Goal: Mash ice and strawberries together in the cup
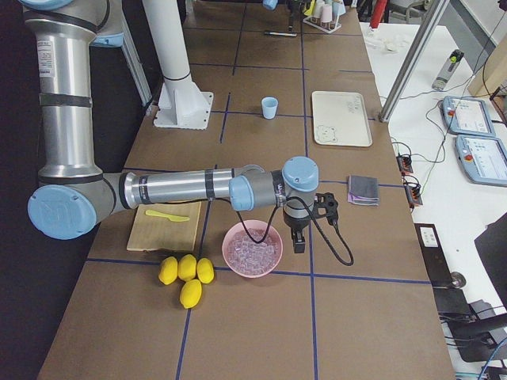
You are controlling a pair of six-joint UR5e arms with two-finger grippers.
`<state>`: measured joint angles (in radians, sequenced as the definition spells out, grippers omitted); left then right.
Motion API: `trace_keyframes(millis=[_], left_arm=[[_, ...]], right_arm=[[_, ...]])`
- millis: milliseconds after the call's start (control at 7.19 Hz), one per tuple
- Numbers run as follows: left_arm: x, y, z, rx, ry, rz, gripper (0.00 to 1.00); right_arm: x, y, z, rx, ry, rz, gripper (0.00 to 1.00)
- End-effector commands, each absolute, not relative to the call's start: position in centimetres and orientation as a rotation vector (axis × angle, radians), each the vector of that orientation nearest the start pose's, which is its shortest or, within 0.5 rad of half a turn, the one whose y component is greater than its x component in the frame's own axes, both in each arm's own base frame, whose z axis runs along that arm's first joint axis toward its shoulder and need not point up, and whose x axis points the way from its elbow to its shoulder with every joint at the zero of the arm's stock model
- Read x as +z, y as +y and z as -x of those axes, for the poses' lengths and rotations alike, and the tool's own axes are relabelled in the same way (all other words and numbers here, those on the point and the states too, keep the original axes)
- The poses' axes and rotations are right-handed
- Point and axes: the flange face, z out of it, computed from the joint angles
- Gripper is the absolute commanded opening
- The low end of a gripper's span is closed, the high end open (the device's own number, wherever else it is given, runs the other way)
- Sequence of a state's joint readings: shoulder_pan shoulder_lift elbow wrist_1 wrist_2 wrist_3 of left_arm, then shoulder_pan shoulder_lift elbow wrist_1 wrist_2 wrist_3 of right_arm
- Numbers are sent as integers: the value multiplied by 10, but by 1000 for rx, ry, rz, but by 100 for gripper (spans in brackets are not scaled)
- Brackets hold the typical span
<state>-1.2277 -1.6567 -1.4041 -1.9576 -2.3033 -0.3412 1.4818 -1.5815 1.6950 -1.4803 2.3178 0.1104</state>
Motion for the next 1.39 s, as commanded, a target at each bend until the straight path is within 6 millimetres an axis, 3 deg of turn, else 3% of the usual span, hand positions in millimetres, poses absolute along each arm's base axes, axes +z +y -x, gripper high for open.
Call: trace_keyframes(millis=[0,278,1251], left_arm=[[694,-529,-118,116,789,-50,100],[715,-525,-118,87,790,-59,100],[707,-532,-125,16,807,-58,100]], right_arm=[[594,-501,-21,-56,-761,-119,100],[594,-501,-21,-57,-762,-121,100],[595,-501,-21,-57,-761,-118,100]])
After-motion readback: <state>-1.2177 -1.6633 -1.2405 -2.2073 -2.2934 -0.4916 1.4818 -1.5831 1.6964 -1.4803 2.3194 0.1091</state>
